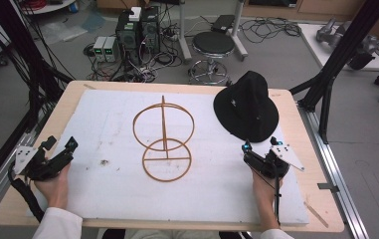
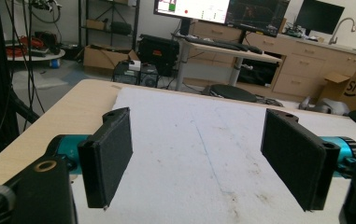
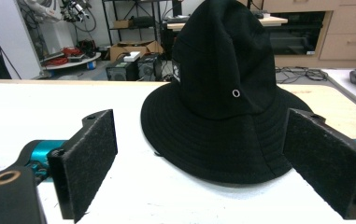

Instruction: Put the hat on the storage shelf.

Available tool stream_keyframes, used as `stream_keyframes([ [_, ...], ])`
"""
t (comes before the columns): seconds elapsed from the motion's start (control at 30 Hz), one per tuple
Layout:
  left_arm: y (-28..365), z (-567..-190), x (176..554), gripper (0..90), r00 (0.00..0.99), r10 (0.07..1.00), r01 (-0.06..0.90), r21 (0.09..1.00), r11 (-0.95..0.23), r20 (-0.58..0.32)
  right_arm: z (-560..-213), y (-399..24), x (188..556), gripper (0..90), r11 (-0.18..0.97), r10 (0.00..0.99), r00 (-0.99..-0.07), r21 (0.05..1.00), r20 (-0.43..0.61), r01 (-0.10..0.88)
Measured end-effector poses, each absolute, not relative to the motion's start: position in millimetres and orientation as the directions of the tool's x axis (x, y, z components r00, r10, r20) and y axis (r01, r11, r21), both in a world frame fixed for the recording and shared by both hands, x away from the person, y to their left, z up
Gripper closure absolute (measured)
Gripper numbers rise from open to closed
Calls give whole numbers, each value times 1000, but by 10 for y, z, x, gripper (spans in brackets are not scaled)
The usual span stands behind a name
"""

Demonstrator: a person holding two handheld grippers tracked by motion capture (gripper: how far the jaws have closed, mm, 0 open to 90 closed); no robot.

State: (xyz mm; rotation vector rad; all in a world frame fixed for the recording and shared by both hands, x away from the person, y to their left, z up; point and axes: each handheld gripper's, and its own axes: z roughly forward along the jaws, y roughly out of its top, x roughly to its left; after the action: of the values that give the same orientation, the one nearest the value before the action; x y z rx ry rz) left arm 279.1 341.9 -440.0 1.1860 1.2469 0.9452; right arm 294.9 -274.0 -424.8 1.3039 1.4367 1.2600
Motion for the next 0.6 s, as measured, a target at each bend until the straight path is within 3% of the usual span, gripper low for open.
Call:
stream_keyframes([
  [0.6,3418,-4402,2791,251,127,974,84,981,177,-187,-4252,-2736,2947,99,-28,989,-140,980,56,195],
])
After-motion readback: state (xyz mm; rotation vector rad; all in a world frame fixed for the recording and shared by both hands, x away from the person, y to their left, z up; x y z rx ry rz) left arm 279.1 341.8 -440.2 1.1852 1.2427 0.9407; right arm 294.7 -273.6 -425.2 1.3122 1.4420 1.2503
